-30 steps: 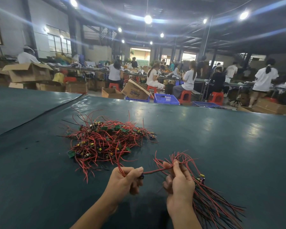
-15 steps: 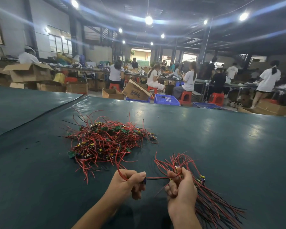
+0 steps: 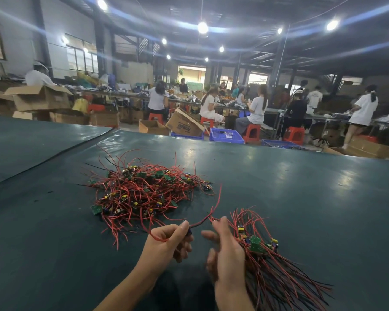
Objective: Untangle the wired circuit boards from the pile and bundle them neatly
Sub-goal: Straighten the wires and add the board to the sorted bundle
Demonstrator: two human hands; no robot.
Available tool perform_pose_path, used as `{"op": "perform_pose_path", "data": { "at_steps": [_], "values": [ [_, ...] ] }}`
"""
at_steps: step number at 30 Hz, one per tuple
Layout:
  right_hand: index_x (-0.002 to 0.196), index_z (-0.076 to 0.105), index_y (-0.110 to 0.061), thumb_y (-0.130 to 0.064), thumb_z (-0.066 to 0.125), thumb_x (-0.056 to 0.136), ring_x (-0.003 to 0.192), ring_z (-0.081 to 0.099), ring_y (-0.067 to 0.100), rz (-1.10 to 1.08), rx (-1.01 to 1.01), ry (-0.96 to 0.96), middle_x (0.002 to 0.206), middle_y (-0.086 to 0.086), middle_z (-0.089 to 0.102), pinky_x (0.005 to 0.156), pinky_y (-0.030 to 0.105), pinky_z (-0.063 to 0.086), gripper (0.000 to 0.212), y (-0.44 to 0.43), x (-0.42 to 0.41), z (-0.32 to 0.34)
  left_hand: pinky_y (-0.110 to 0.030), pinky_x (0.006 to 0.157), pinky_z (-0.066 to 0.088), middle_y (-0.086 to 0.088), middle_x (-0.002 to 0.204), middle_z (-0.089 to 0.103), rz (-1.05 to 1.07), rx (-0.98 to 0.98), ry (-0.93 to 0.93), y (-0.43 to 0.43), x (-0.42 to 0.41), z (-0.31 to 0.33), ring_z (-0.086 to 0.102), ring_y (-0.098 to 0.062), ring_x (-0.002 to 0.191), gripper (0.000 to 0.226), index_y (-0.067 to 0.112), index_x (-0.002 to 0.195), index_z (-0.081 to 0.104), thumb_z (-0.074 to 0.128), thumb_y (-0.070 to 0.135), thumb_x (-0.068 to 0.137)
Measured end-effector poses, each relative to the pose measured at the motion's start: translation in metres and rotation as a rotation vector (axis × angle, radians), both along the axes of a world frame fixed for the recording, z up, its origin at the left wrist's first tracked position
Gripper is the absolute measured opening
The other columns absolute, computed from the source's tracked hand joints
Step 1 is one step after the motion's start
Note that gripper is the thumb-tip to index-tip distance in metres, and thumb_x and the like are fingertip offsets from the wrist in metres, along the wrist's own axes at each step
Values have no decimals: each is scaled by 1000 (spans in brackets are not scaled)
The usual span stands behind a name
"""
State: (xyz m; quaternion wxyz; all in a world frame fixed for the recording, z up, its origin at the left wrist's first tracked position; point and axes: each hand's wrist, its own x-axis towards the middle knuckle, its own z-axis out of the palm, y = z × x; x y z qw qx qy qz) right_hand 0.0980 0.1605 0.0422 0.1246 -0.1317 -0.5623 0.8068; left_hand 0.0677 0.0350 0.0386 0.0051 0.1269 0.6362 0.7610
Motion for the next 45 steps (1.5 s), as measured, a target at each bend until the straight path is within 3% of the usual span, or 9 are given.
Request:
{"op": "perform_pose_path", "data": {
  "at_steps": [4,7,11,15,20,27,36,40,45],
  "values": [
    [72,80,-21,-43,65,81,76,72,17,75,54,34,77,6,76,71,31,59,28,-24,4,-2,-26,50,47,-15,57,62,-82,-107,55,0,0,-5,57,-22,50,49,1,63,67,63,48,76],
    [66,80,-18,-21,61,91,80,73,21,31,-15,-5,79,8,76,72,30,58,31,-21,-1,-4,-21,53,47,-7,56,63,-123,-132,53,1,1,-4,61,-16,52,36,11,59,70,64,40,78],
    [78,80,-18,-32,62,89,43,52,8,-17,-39,-46,49,-6,57,48,22,44,26,-8,-3,1,-22,46,43,-6,50,60,-64,-114,20,2,1,-1,53,-14,41,37,13,49,66,62,26,84],
    [87,76,-8,-26,60,93,33,23,2,-148,-201,-29,51,-7,39,31,16,21,25,24,-10,5,-21,42,39,-10,47,57,-18,-103,1,-5,1,5,48,-14,37,48,11,44,64,57,11,92],
    [86,76,-9,-25,58,94,32,21,3,-178,-291,45,50,-9,42,30,15,20,25,32,-12,2,-23,44,40,-9,47,57,-28,-117,9,-2,3,7,48,-17,39,48,11,44,63,58,12,91],
    [81,79,-14,-30,61,90,32,26,5,-212,-196,130,52,-4,53,32,16,22,26,26,-10,-2,-23,50,47,-15,68,69,-32,-166,-15,-8,-1,4,60,-17,56,20,4,71,72,72,22,80],
    [74,79,-11,-25,62,90,32,29,5,-270,-209,203,50,-1,52,33,16,24,27,22,-4,1,-24,53,54,-14,81,72,-26,115,-215,-4,-7,5,71,-24,70,14,3,88,61,57,16,91],
    [77,79,-12,-25,62,91,32,29,5,-299,-222,177,50,0,55,33,16,24,26,21,-5,0,-24,56,56,-16,88,72,-117,263,-228,-5,-7,5,71,-24,70,27,3,95,64,63,22,77],
    [76,78,-8,-34,62,79,34,33,8,-102,-154,208,54,9,59,34,18,27,31,13,1,5,-22,61,58,-17,88,72,-52,325,-208,-6,-9,-2,71,-20,74,22,4,87,71,70,20,71]
  ]
}}
